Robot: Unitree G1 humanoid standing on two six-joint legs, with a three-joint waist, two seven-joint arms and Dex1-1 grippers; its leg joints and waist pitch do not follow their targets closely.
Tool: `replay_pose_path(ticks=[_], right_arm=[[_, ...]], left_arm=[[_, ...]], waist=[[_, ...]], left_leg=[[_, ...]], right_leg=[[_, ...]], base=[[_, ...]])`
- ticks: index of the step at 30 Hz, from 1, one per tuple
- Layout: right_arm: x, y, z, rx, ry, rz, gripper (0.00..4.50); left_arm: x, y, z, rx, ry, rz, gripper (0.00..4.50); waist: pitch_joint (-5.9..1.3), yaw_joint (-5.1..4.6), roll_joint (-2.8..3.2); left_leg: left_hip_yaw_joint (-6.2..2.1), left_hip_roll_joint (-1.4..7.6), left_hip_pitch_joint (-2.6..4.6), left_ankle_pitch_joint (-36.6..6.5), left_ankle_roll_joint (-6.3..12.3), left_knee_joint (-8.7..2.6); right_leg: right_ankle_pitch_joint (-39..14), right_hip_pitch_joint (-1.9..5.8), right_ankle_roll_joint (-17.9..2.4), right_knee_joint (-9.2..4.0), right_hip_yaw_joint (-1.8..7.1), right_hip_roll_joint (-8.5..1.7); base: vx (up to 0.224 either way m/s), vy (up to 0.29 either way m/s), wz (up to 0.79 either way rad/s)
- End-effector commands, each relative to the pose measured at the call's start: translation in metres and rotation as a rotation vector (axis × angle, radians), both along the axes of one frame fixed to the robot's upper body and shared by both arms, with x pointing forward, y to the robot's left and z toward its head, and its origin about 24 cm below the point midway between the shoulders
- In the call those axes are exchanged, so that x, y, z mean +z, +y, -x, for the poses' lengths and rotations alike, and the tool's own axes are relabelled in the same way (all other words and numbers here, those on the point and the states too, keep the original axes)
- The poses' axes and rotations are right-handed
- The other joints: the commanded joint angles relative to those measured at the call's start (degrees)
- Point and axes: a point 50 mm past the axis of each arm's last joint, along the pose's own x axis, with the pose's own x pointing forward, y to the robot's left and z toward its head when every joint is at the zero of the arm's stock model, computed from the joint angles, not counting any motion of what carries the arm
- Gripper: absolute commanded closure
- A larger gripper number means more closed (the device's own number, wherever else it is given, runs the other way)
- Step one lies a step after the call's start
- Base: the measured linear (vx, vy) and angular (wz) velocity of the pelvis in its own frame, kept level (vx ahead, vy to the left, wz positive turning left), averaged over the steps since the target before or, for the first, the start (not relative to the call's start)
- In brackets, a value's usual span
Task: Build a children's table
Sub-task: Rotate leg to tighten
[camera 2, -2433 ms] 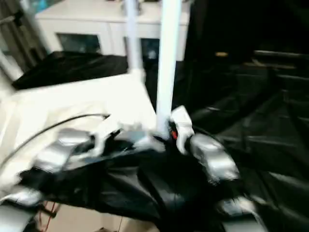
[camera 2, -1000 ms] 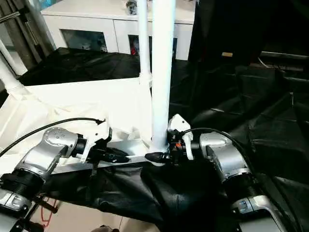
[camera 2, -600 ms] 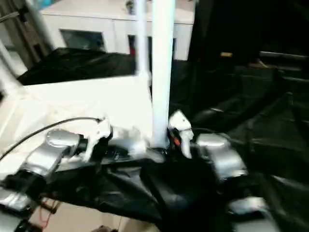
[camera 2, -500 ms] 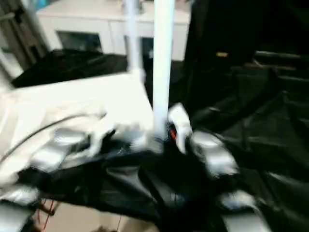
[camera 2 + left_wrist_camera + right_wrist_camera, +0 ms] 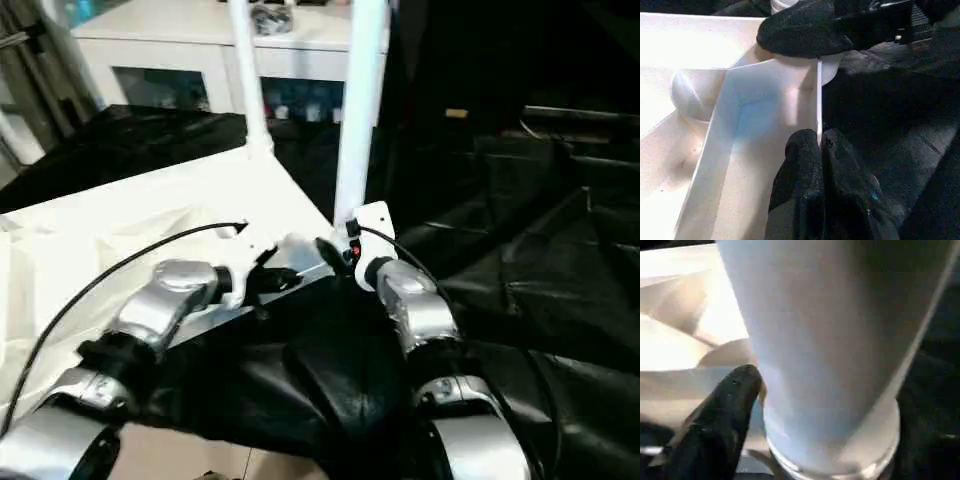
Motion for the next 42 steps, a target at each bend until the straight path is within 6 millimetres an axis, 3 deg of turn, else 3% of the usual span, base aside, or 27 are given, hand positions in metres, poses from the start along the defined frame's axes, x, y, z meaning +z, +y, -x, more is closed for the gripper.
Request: replay_pose_path(ticks=[1,8,17,19,26,28,34,39,41,42], right_arm=[[-0.016,0.038,0.019,0.235,0.086,-0.037,0.50],[-0.003,0.011,0.032,0.520,0.043,-0.007,0.50],[0.008,-0.008,0.047,0.762,0.071,-0.002,0.50],[0.011,-0.010,0.053,0.827,0.093,0.006,0.50],[0.009,-0.010,0.058,0.865,0.118,0.023,1.08],[0.008,-0.008,0.060,0.863,0.124,0.015,1.25],[0.002,-0.001,0.063,0.823,0.125,-0.002,1.63],[-0.014,0.012,0.048,0.567,0.118,0.030,1.70],[-0.021,0.017,0.040,0.436,0.125,0.045,1.71],[-0.026,0.020,0.035,0.338,0.140,0.048,1.72]], left_arm=[[0.026,-0.035,0.009,-0.219,-0.100,0.145,4.50],[0.023,-0.011,0.022,-0.355,-0.042,0.132,4.50],[0.026,0.012,0.032,-0.480,0.041,0.127,4.50],[0.027,0.019,0.033,-0.505,0.060,0.115,4.50],[0.026,0.028,0.036,-0.529,0.080,0.094,4.50],[0.026,0.029,0.037,-0.523,0.075,0.087,4.50],[0.023,0.025,0.034,-0.484,0.048,0.082,4.50],[0.024,0.010,0.022,-0.354,-0.007,0.122,4.50],[0.025,0.002,0.017,-0.299,-0.019,0.131,4.50],[0.024,-0.004,0.013,-0.254,-0.035,0.129,4.50]], waist=[[-3.47,0.07,-0.72],[-3.57,0.47,-0.61],[-3.52,1.10,-0.67],[-3.44,1.70,-0.67],[-3.32,1.81,-0.61],[-3.36,1.75,-0.87],[-3.51,1.88,-0.81],[-3.22,1.35,-0.88],[-3.10,0.83,-0.89],[-2.74,0.16,-0.77]], left_leg=[[0.09,0.44,0.31,-16.5,1.63,-3.98],[0.42,0.78,0.24,-13.8,3.41,-3.65],[0.62,0.98,0.47,-13.3,4.21,-3.52],[0.68,1.02,0.75,-13.9,3.67,-3.55],[0.54,1.13,0.83,-15.4,1.99,-3.87],[0.57,1.04,0.72,-15.0,2.02,-3.81],[0.59,0.98,0.56,-12.5,2.73,-3.59],[0.41,0.77,0.54,-14.6,0.94,-3.89],[0.08,0.63,0.61,-17.0,-0.60,-4.26],[0.11,0.54,0.72,-18.9,-1.19,-4.39]], right_leg=[[-16.1,2.55,-11.5,-4.40,1.01,-1.89],[-9.8,2.75,-14.0,-3.53,0.98,-1.58],[-9.2,2.61,-15.4,-3.40,1.07,-1.72],[-11.3,2.41,-14.8,-3.54,1.19,-1.70],[-13.8,2.26,-14.0,-3.63,1.34,-1.85],[-13.5,2.32,-13.9,-3.64,1.31,-1.84],[-10.8,2.37,-14.2,-3.32,1.25,-1.82],[-16.0,2.22,-12.8,-3.90,1.29,-2.09],[-20.8,2.31,-10.9,-4.29,1.15,-2.14],[-22.6,1.82,-10.5,-4.55,1.23,-1.99]], base=[[0.000,0.000,0.00],[0.000,0.000,0.00],[0.000,0.000,0.00],[0.000,0.000,0.00],[0.000,0.000,0.00],[0.000,0.000,0.00],[0.000,0.000,0.00],[0.000,0.000,0.00],[0.000,0.000,0.00],[0.000,0.000,0.00]])
